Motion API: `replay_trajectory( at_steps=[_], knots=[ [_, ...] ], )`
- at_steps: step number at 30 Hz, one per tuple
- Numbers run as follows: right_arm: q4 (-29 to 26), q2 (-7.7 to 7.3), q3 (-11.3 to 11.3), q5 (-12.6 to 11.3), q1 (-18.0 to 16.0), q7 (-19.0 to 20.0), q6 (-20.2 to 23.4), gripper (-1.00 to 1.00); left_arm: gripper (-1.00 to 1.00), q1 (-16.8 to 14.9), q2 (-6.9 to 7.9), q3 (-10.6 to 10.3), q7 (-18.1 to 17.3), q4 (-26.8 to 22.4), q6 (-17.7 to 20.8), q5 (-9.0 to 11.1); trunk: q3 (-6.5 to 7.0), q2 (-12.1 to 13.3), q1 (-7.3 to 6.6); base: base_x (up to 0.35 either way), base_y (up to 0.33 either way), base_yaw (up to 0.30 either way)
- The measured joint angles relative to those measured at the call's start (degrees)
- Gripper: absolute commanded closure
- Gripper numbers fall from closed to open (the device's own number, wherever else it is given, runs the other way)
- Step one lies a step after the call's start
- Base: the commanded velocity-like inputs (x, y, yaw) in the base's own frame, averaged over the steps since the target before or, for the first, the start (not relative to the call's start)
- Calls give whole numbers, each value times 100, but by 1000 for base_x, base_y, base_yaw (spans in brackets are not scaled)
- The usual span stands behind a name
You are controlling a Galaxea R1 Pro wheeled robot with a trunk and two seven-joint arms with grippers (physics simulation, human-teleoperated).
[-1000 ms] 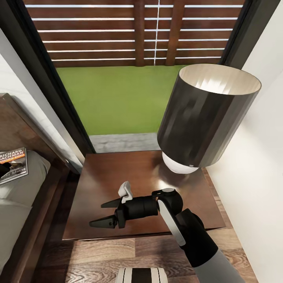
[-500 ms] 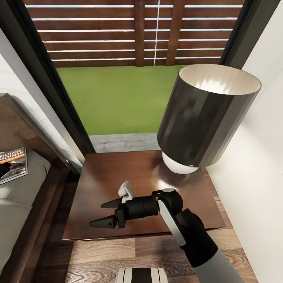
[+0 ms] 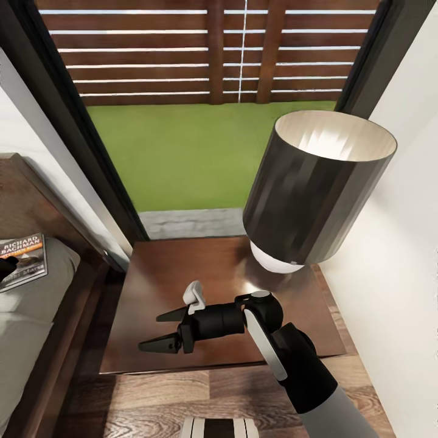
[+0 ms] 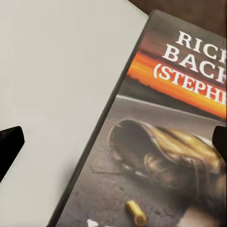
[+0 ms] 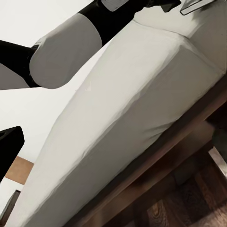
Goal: In the bedroom, move the book from the bed onto either nightstand, and place the two sandals side by side next to the bed.
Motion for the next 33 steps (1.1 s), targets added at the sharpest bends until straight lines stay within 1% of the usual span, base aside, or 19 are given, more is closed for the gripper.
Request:
replay_trajectory(
  at_steps=[1,12,25,31,33],
  knots=[
    [0,0,0,0,0,0,0,-100,-100,0,0,0,1,0,0,0,18,40,-22,0,0,0],
    [-1,0,2,2,0,0,-1,-100,-100,0,0,0,1,0,0,1,18,42,-22,0,0,0],
    [0,0,2,0,-3,0,0,-100,-100,0,0,0,1,0,0,0,251,562,-308,0,0,0],
    [0,0,3,2,0,0,-1,-100,-100,0,0,0,3,0,0,0,252,563,-308,0,0,0],
    [0,0,6,0,0,0,0,-100,-100,0,0,0,3,0,0,-2,287,642,-351,0,0,0]
  ],
)
